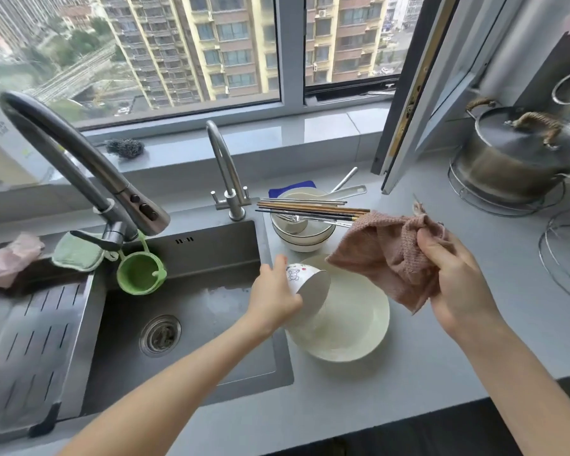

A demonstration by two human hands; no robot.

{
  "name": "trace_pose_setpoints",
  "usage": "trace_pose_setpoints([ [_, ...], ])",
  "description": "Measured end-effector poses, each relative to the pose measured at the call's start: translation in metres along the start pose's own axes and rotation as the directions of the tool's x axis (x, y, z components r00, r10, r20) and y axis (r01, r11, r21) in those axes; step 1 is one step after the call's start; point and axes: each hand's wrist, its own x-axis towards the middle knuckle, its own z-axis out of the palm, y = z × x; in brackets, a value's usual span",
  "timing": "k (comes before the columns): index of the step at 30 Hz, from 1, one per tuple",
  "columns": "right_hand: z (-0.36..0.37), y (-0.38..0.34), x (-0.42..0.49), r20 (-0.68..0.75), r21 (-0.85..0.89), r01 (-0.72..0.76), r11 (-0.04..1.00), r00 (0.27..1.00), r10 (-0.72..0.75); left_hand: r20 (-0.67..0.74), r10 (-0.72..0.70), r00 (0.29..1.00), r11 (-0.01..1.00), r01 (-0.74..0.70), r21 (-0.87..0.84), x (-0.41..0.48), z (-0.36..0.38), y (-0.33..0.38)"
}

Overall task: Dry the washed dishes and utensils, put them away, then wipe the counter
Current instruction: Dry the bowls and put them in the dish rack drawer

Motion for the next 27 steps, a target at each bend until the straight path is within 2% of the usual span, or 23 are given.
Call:
trace_pose_setpoints([
  [3, 0.009, 0.003, -0.002, 0.033, -0.021, -0.007, 1.0, 0.999, 0.008, -0.071, 0.108, 0.992, 0.977, -0.093, 0.192, 0.001, -0.007, -0.008],
  [9, 0.028, 0.014, -0.004, 0.085, -0.054, -0.027, 0.998, 0.996, 0.032, -0.2, 0.227, 0.953, 0.932, -0.152, 0.33, 0.0, -0.031, -0.032],
  [15, 0.054, 0.03, -0.005, 0.117, -0.102, -0.064, 0.993, 0.99, 0.076, -0.337, 0.488, 0.805, 0.803, -0.262, 0.535, -0.007, -0.049, -0.089],
  [17, 0.062, 0.037, -0.005, 0.137, -0.113, -0.077, 0.991, 0.986, 0.093, -0.353, 0.515, 0.781, 0.767, -0.236, 0.597, -0.01, -0.057, -0.11],
  [18, 0.068, 0.04, -0.005, 0.148, -0.121, -0.084, 0.989, 0.984, 0.102, -0.379, 0.479, 0.792, 0.788, -0.197, 0.584, -0.012, -0.062, -0.118],
  [19, 0.073, 0.043, -0.006, 0.158, -0.129, -0.09, 0.988, 0.981, 0.11, -0.412, 0.389, 0.824, 0.843, -0.137, 0.52, -0.014, -0.066, -0.124],
  [21, 0.084, 0.052, -0.008, 0.173, -0.139, -0.095, 0.986, 0.978, 0.119, -0.455, 0.082, 0.887, 0.967, 0.04, 0.253, -0.017, -0.078, -0.132],
  [23, 0.099, 0.066, -0.012, 0.175, -0.138, -0.098, 0.986, 0.977, 0.122, -0.297, -0.237, 0.925, 0.97, 0.206, -0.132, -0.018, -0.091, -0.142],
  [24, 0.108, 0.073, -0.015, 0.19, -0.14, -0.091, 0.986, 0.975, 0.117, -0.142, -0.328, 0.934, 0.896, 0.259, -0.361, -0.018, -0.094, -0.148],
  [25, 0.12, 0.083, -0.018, 0.217, -0.151, -0.078, 0.985, 0.97, 0.11, -0.005, -0.352, 0.936, 0.778, 0.29, -0.558, -0.019, -0.094, -0.153],
  [27, 0.144, 0.103, -0.026, 0.319, -0.216, -0.019, 0.976, 0.944, 0.089, 0.189, -0.354, 0.916, 0.57, 0.371, -0.733, -0.022, -0.09, -0.158],
])
